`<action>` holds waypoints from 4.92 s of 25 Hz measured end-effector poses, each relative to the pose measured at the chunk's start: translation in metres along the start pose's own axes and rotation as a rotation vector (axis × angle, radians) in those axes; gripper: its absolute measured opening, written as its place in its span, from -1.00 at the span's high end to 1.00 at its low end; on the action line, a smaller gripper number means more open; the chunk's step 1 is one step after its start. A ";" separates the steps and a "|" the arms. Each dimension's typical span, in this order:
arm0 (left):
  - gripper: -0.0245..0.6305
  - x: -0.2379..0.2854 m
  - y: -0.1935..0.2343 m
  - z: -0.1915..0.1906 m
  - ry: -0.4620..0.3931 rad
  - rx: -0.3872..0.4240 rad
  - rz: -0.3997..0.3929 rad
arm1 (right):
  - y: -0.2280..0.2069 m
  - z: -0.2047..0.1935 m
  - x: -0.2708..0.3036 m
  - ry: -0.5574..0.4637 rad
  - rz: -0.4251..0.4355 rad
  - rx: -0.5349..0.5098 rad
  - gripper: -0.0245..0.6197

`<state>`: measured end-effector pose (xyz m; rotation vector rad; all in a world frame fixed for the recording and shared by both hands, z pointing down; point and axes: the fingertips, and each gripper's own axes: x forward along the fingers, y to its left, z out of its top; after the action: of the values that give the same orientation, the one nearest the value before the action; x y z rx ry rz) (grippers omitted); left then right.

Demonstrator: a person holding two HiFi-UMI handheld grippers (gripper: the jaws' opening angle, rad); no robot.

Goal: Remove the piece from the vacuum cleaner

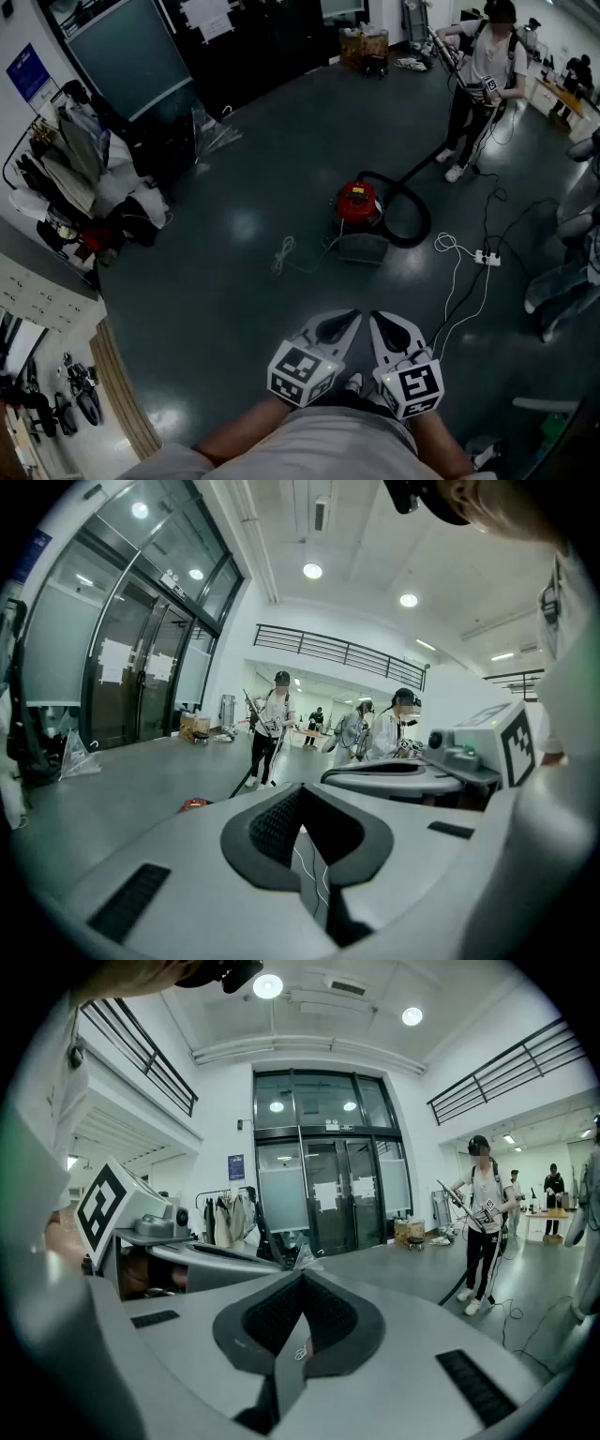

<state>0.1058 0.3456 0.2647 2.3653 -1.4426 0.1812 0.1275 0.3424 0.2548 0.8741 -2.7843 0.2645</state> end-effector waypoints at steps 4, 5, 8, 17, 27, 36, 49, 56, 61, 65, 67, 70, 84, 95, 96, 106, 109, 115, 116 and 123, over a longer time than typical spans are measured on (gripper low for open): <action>0.91 0.007 -0.004 0.001 0.000 -0.001 -0.001 | -0.007 0.000 -0.001 -0.004 0.002 0.006 0.87; 0.91 0.008 -0.005 0.001 0.001 -0.001 -0.001 | -0.009 -0.001 -0.003 -0.003 0.002 0.004 0.88; 0.91 0.016 -0.009 -0.001 0.006 0.000 0.002 | -0.017 -0.005 -0.006 -0.005 0.006 0.003 0.88; 0.91 0.027 -0.002 -0.008 0.038 0.001 0.015 | -0.036 -0.004 -0.004 -0.034 0.037 0.082 0.87; 0.90 0.055 0.057 -0.001 0.060 0.004 0.015 | -0.064 -0.003 0.038 -0.031 0.001 0.127 0.87; 0.91 0.125 0.185 0.002 0.137 0.054 -0.094 | -0.111 -0.005 0.166 0.012 -0.105 0.186 0.87; 0.91 0.257 0.331 -0.016 0.258 0.211 -0.279 | -0.192 -0.017 0.319 0.063 -0.256 0.285 0.87; 0.90 0.369 0.381 -0.085 0.329 0.309 -0.302 | -0.266 -0.061 0.374 0.108 -0.243 0.311 0.87; 0.90 0.441 0.421 -0.182 0.425 0.364 -0.305 | -0.314 -0.115 0.418 0.121 -0.222 0.331 0.87; 0.83 0.492 0.453 -0.276 0.525 0.416 -0.306 | -0.344 -0.162 0.445 0.138 -0.215 0.339 0.87; 0.63 0.512 0.465 -0.325 0.581 0.445 -0.317 | -0.352 -0.187 0.454 0.149 -0.211 0.359 0.87; 0.54 0.534 0.476 -0.386 0.654 0.492 -0.345 | -0.360 -0.211 0.466 0.122 -0.213 0.388 0.87; 0.66 0.582 0.494 -0.508 0.821 0.672 -0.390 | -0.382 -0.268 0.477 0.129 -0.220 0.440 0.87; 0.83 0.572 0.482 -0.512 0.832 0.660 -0.455 | -0.376 -0.272 0.468 0.146 -0.215 0.457 0.87; 0.83 0.572 0.482 -0.512 0.829 0.654 -0.452 | -0.375 -0.273 0.467 0.149 -0.214 0.458 0.87; 0.84 0.559 0.471 -0.512 0.845 0.650 -0.517 | -0.361 -0.274 0.449 0.169 -0.226 0.475 0.87; 0.84 0.548 0.463 -0.511 0.837 0.615 -0.517 | -0.358 -0.277 0.444 0.171 -0.230 0.478 0.87; 0.84 0.522 0.450 -0.457 0.814 0.608 -0.514 | -0.357 -0.250 0.430 0.154 -0.246 0.467 0.87; 0.84 0.514 0.446 -0.442 0.807 0.607 -0.517 | -0.356 -0.240 0.428 0.152 -0.250 0.459 0.87; 0.84 0.450 0.400 -0.315 0.720 0.610 -0.555 | -0.333 -0.154 0.402 0.161 -0.249 0.365 0.87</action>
<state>-0.0100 -0.0774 0.7831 2.5979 -0.3960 1.3033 0.0204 -0.1088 0.5402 1.2072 -2.4844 0.7789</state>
